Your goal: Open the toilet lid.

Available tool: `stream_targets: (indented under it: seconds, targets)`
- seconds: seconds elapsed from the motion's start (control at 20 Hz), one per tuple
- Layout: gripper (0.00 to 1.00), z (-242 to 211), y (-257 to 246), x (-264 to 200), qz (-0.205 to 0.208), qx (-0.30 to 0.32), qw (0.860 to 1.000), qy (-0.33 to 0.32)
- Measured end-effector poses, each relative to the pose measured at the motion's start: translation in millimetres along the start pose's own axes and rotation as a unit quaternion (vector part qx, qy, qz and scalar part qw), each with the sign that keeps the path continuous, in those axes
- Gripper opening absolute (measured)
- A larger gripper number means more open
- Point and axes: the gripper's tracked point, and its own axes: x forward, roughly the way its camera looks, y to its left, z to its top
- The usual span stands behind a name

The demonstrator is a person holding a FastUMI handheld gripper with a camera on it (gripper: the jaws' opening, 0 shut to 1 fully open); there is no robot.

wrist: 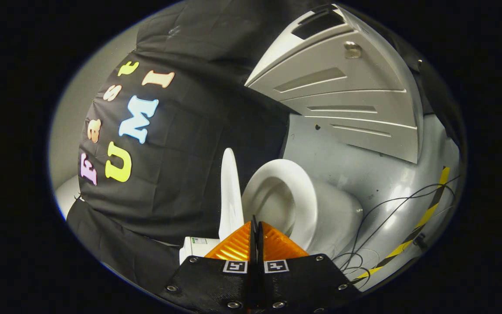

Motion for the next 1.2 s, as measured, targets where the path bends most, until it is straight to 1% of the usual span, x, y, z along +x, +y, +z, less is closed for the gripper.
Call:
stream_targets:
  seconds: [0.1,0.35,0.6,0.95,1.2]
  targets:
    - [0.00,0.2,14.4,-4.2,0.009,-0.020,1.000,-0.002]
    - [0.00,-2.9,45.1,-14.0,0.032,-0.040,0.999,-0.008]
    - [0.00,-6.0,68.2,-20.8,0.032,-0.079,0.996,-0.009]
    - [0.00,-13.2,97.7,-27.8,0.045,-0.110,0.993,-0.021]
    - [0.00,-18.4,115.2,-31.8,0.046,-0.129,0.990,-0.025]
